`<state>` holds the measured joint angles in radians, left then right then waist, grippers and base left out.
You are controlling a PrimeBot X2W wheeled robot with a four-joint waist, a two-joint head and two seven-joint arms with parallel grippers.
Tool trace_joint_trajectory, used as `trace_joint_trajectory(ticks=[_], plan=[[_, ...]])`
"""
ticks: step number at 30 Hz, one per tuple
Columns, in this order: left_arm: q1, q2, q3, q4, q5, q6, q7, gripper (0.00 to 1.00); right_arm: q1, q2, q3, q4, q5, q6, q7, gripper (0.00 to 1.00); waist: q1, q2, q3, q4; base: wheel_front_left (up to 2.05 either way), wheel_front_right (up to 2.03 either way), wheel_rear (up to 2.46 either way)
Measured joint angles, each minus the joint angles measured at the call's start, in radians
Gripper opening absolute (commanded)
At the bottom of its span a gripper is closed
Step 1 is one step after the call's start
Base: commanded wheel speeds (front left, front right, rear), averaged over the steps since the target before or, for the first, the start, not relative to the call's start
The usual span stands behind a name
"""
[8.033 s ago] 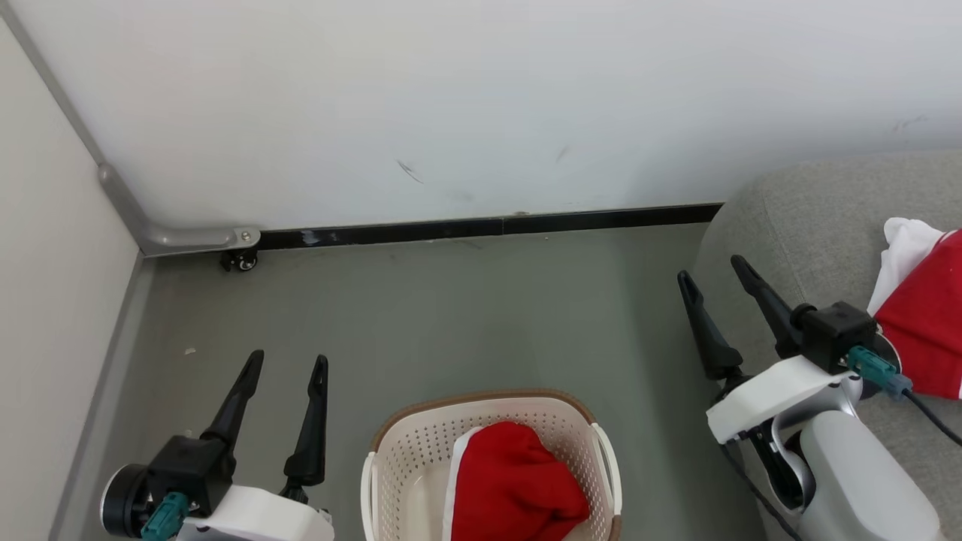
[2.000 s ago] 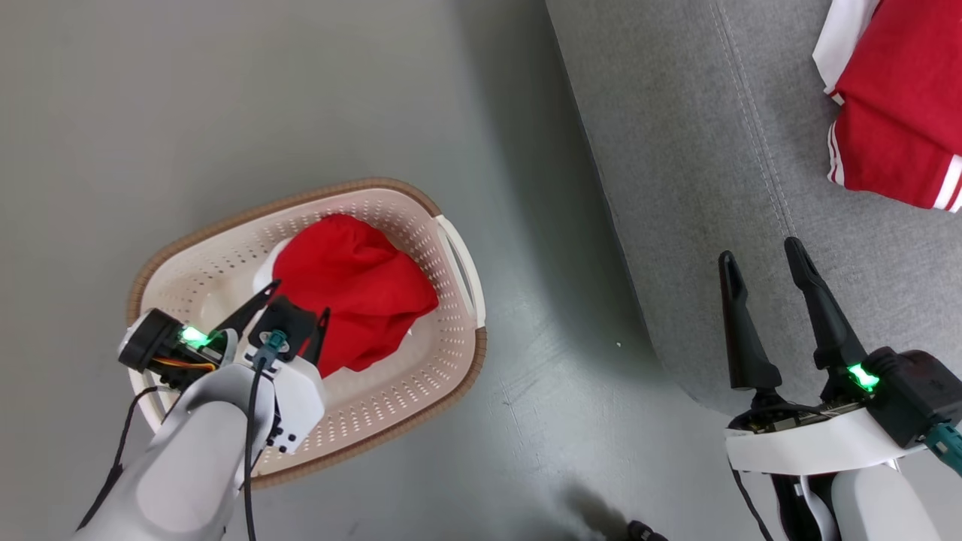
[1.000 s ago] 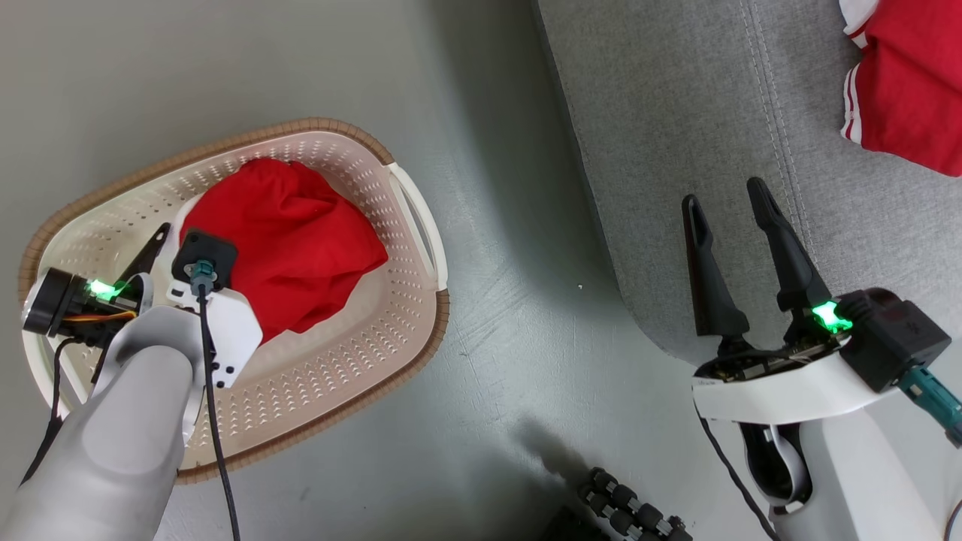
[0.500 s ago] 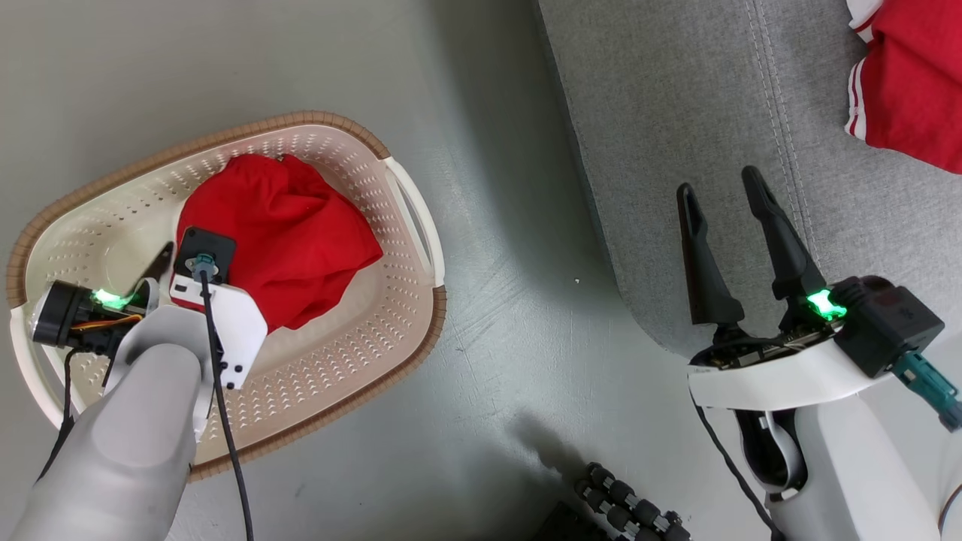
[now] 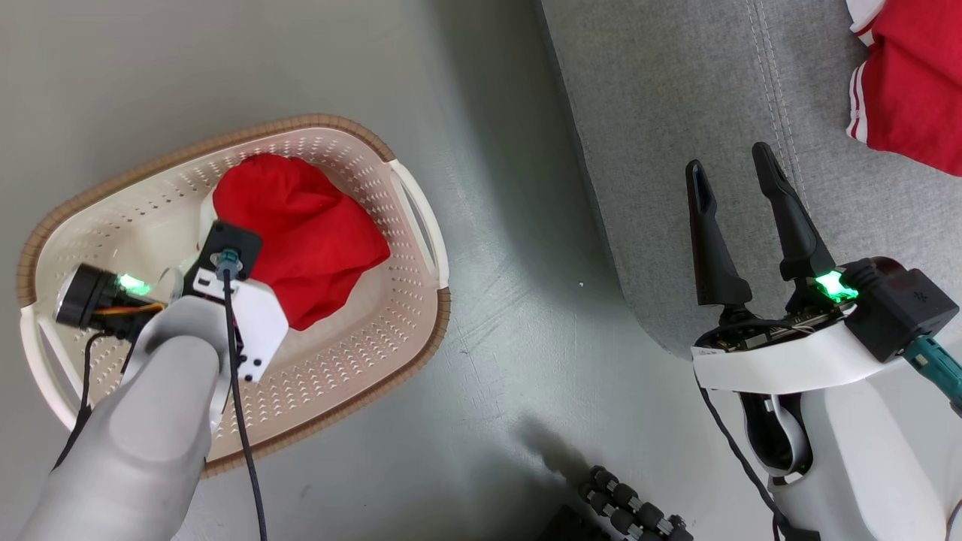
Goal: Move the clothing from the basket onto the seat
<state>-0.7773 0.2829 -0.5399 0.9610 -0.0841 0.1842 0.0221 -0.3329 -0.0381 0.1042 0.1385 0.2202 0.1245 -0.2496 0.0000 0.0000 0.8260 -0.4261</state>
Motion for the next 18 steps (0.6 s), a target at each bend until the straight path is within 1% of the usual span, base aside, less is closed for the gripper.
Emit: trace_joint_trajectory(ticks=[13,18], plan=[[-0.007,-0.021,-0.02,-0.068,0.005,0.0,-0.092,0.0,-0.002,0.0,-0.015,0.005,-0.012,0.0,0.0,1.0,0.0,0.0,-0.03,0.034,0.0,0.0,0.0],[-0.007,-0.023,-0.025,-0.098,0.006,-0.01,-0.129,0.0,-0.019,0.0,-0.025,0.008,-0.029,0.0,0.0,1.0,0.0,0.0,-0.047,0.05,0.0,0.0,0.0]])
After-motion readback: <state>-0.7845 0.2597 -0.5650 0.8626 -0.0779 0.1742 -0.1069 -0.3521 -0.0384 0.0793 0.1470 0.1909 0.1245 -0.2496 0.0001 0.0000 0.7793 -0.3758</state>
